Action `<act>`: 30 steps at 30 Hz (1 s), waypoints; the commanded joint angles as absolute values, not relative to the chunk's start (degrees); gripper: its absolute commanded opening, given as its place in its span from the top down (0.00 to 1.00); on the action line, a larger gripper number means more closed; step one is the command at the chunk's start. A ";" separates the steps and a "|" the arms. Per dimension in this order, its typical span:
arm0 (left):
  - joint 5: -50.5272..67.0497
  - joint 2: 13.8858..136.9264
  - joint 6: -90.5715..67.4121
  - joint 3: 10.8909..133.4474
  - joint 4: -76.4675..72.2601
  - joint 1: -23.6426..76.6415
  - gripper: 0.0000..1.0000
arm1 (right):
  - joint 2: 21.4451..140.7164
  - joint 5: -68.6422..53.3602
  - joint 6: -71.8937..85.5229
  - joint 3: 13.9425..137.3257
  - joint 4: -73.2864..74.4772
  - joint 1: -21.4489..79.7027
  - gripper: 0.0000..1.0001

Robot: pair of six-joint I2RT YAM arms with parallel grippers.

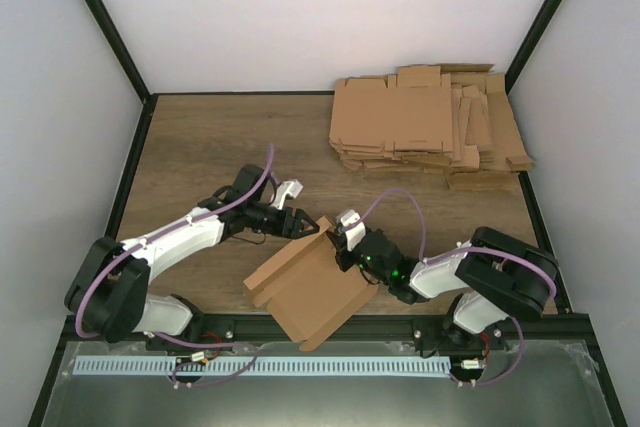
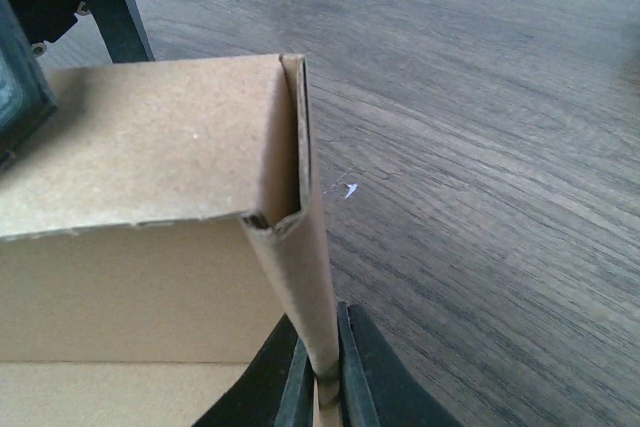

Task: Fold the paper box

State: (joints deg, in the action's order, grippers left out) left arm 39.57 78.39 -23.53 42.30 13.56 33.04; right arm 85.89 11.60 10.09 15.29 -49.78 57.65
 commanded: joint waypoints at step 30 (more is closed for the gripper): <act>40.30 79.23 -22.06 41.40 14.50 33.93 0.33 | 86.75 11.93 9.84 17.33 -50.37 58.16 0.91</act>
State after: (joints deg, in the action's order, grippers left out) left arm 39.97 78.39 -23.38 42.28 13.54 33.10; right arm 86.26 11.57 10.07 15.33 -50.22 57.65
